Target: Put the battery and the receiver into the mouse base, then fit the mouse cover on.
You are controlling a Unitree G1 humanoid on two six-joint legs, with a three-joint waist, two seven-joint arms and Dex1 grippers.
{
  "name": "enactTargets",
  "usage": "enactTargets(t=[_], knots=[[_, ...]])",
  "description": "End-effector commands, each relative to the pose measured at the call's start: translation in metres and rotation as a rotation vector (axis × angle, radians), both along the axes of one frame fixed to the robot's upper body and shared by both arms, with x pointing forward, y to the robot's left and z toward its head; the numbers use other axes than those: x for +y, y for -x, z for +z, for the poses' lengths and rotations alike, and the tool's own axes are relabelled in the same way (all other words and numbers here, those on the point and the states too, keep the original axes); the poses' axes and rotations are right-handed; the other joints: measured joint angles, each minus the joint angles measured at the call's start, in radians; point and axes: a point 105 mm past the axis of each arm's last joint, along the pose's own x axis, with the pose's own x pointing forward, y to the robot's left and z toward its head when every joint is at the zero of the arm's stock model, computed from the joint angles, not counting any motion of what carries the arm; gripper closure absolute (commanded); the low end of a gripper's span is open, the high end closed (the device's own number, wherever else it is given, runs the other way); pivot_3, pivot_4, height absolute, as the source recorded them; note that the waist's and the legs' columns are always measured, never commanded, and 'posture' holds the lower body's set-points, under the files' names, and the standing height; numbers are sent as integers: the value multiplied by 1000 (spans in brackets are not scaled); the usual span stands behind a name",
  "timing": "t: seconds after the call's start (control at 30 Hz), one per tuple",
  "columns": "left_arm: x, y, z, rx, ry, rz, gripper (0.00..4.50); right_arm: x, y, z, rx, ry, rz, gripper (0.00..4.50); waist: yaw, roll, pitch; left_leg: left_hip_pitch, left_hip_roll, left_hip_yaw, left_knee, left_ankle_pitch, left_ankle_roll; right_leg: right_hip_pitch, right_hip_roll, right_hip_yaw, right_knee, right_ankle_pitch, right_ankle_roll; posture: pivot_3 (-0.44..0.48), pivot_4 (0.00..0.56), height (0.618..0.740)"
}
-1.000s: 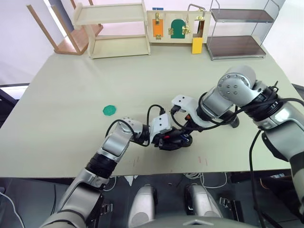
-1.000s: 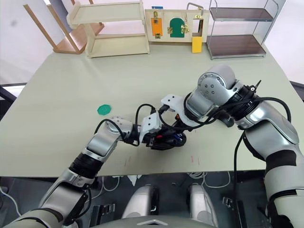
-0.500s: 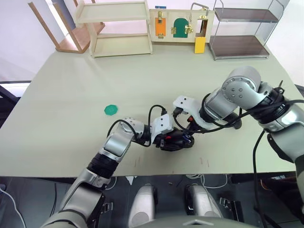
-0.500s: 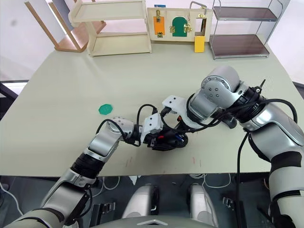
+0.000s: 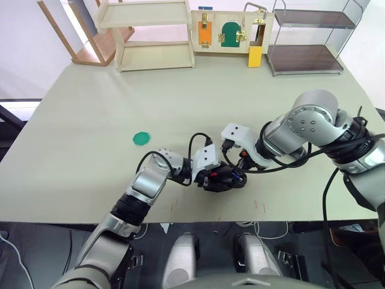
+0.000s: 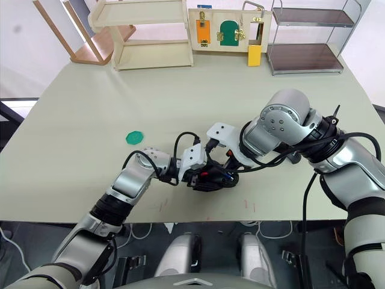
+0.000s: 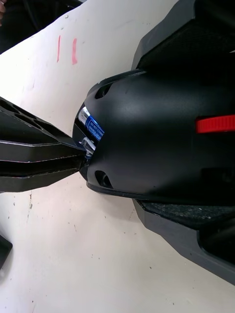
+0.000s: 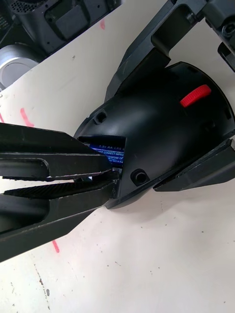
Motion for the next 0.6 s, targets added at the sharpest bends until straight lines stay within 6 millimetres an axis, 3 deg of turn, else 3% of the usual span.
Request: enactTargets(t=[0.03, 0.6], knots=[[-1, 10, -24, 91, -51, -9, 1461, -7, 2, -5, 11, 23, -8, 4500, 0, 0, 0, 0, 0, 0, 0, 0, 0, 0, 0, 0, 0, 0, 0, 0, 150, 740], [-2, 10, -24, 92, -53, -16, 1461, -8, 4, -4, -3, 20, 5, 4500, 2, 0, 0, 0, -2, 0, 0, 0, 0, 0, 0, 0, 0, 0, 0, 0, 150, 740]])
